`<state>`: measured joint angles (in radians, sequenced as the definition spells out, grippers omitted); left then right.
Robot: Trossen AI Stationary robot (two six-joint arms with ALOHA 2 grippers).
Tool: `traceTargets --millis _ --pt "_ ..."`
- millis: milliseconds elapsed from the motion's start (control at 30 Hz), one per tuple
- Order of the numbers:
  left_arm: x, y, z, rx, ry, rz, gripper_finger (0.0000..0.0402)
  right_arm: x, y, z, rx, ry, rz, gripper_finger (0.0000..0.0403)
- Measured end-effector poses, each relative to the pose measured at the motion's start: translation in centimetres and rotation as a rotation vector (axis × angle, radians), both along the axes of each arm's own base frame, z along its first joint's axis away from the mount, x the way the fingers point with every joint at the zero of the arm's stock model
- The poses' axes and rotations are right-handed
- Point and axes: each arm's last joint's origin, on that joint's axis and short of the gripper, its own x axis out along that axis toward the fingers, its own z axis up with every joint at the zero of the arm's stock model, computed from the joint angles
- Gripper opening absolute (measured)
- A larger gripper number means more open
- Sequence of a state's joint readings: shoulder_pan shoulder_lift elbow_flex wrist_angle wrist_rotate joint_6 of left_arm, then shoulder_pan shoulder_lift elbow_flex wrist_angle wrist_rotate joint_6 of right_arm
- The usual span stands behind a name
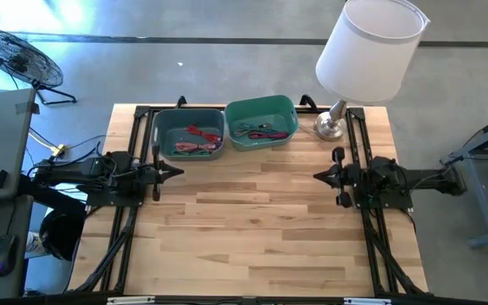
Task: Pick & Place USB Port
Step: Return to Home Position
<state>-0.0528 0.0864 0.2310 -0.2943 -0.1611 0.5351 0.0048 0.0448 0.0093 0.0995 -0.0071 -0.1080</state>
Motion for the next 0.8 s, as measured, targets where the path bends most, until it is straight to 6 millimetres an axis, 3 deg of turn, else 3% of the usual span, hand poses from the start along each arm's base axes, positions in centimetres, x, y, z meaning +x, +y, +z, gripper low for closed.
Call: traceTargets --millis 500,800 --pt "0.0 -0.1 0.0 -0.012 -0.001 -0.019 0.0 -0.1 -1.7 -0.3 0.094 0.025 -0.061 0.0" --pt "0.0 -0.1 0.0 0.001 0.001 -0.05 0.0 -0.2 -2.6 -0.8 0.113 0.068 -0.277 0.0"
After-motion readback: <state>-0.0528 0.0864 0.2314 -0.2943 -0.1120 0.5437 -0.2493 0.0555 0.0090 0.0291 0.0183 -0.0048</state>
